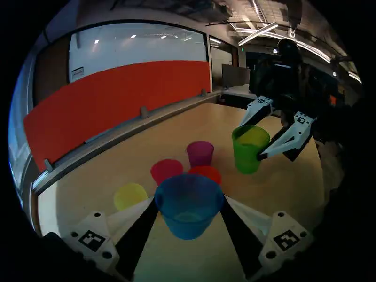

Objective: Pour water

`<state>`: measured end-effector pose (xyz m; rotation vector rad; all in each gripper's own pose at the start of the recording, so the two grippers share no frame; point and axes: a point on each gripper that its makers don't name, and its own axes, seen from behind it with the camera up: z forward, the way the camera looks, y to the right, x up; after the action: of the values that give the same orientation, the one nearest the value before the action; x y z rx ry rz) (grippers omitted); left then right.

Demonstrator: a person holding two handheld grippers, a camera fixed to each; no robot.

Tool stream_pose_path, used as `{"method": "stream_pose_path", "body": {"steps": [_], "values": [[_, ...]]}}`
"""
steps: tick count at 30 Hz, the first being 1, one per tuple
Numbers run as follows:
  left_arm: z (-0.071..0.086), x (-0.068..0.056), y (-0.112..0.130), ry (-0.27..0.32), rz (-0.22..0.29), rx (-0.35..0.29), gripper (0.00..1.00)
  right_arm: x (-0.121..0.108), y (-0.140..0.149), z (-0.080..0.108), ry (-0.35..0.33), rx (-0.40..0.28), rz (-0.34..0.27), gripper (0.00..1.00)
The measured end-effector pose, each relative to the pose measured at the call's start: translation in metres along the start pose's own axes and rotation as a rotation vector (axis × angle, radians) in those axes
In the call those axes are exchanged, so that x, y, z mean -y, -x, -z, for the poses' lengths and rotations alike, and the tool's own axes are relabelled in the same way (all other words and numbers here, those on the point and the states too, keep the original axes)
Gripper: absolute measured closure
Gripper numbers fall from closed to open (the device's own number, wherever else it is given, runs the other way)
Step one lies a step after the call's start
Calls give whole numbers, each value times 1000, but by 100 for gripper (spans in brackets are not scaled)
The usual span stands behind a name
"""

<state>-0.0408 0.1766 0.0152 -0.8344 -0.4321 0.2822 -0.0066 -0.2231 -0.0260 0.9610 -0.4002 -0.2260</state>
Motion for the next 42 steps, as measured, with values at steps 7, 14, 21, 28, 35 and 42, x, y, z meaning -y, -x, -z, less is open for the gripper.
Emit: {"method": "stream_pose_path", "body": {"steps": [7, 14, 21, 28, 35, 42], "values": [[-10, -3, 22, 14, -19, 62, 11, -1, 20, -9, -6, 48, -1, 8], [-19, -4, 39, 32, -33, 120, 11, -2, 40, -19, -4, 95, 1, 8], [-27, -5, 52, 51, -45, 157, 11, -2, 57, -26, -11, 126, -5, 8], [-33, -7, 64, 65, -41, 178, 12, 1, 72, -30, -18, 152, -3, 8], [-34, -8, 68, 76, -25, 182, 11, 0, 81, -32, -19, 165, -8, 8], [-33, -8, 73, 78, -12, 189, 11, 2, 85, -32, -17, 165, -7, 7]]}}
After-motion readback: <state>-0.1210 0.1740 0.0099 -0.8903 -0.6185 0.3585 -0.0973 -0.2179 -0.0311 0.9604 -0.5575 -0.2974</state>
